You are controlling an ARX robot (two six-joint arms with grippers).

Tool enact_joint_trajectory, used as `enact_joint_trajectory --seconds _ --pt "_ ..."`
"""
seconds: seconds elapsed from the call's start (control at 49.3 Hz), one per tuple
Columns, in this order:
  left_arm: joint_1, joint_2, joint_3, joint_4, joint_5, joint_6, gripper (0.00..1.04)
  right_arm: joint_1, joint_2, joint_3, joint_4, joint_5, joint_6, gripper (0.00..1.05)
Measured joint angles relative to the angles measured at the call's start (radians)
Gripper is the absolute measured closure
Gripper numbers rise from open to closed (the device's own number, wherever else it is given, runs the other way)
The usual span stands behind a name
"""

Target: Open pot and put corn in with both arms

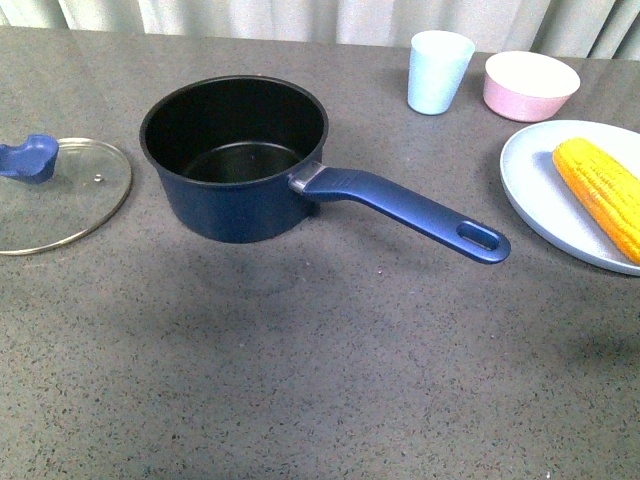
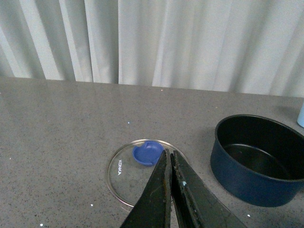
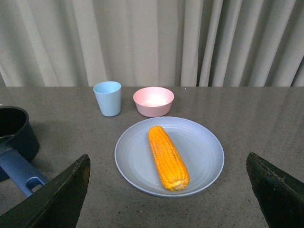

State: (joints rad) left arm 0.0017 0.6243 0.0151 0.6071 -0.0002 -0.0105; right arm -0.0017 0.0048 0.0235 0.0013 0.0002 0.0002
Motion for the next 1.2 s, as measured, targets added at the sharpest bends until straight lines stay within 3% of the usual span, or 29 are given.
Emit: enact_joint_trajectory --seconds 0.527,0.953,1.034,1.196 --pt "0.0 -0.319 0.0 -0.301 0.0 0.0 1.03 0.0 0.0 0.0 0.0 0.0 0.0 0.09" --pt "0.0 -0.447 0.0 -0.43 0.0 0.0 1.03 0.0 0.0 0.0 0.0 0.0 0.0 0.09" --pt "0.0 -0.571 0.0 -0.585 0.0 0.0 1.03 0.0 0.0 0.0 0.0 0.0 0.0 0.09" --pt "0.0 -0.608 0.0 -0.606 0.0 0.0 1.03 0.0 0.0 0.0 0.0 0.0 0.0 0.09"
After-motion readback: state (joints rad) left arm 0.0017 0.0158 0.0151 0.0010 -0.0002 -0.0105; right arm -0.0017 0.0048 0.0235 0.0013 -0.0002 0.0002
